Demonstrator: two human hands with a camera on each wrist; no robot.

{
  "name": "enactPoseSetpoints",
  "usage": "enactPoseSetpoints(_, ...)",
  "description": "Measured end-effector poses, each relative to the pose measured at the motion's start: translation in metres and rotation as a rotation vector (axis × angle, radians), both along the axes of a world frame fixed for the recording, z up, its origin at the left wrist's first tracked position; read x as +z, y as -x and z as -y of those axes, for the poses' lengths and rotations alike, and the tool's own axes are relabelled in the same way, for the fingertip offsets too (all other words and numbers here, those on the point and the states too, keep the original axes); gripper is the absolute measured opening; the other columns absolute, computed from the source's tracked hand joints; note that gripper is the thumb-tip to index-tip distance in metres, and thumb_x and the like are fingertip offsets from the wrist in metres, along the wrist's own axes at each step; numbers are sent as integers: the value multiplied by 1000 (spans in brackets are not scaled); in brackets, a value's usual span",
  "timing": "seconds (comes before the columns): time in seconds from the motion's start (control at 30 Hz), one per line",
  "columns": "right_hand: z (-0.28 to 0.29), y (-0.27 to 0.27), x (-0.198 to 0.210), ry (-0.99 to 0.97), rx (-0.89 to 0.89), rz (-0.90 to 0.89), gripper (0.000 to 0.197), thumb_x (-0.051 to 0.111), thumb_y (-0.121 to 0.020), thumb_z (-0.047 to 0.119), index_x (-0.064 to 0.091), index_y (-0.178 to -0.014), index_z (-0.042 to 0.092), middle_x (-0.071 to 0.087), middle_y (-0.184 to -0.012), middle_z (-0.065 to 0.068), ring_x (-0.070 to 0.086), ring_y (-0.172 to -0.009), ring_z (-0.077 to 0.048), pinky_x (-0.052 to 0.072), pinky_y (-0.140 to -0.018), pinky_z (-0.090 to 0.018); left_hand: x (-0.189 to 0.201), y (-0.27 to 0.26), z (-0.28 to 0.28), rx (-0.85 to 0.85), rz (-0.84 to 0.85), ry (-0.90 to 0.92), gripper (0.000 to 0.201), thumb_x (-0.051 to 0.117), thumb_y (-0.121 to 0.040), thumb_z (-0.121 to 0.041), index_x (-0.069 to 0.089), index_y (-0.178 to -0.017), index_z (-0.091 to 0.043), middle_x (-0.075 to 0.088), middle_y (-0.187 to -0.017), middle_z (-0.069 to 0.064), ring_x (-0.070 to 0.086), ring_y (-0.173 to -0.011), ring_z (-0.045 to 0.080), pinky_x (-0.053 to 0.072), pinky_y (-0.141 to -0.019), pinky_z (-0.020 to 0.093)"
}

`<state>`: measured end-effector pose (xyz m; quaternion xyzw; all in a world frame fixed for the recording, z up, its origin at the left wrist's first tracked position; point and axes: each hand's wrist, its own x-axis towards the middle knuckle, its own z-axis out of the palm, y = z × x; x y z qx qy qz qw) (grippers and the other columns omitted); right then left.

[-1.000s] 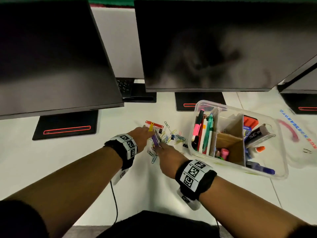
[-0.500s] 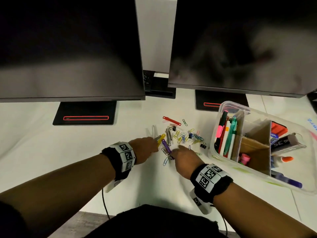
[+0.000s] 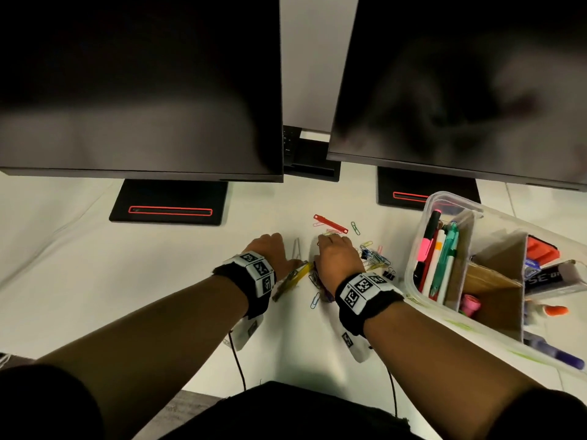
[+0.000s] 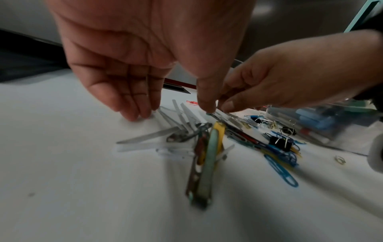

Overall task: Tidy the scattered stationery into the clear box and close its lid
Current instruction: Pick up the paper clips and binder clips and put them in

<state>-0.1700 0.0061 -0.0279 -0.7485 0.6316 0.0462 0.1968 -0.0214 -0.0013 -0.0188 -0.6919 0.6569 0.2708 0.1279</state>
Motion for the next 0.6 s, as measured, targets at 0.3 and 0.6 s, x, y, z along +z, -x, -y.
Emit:
enactPoseSetpoints(0.3, 4, -2, -2, -32, -11, -15, 27, 42, -87, 1, 58, -109, 1, 60, -116, -17, 55, -108, -33, 46, -89, -37, -5, 16, 3, -103, -64, 3, 53, 67, -81, -42, 48, -118, -9, 55, -122, 11, 55, -111, 28, 44, -90, 34)
enactPoseSetpoints(0.6, -3, 21, 12, 80, -399, 526, 16, 57, -87, 10, 61, -101, 6, 62, -94, -8, 53, -82, -18, 38, -73, -21, 2, 15, 4, -111, -151, -7, 27, 57, -88, -27, 53, -109, -9, 60, -114, 10, 56, -100, 27, 41, -78, 31)
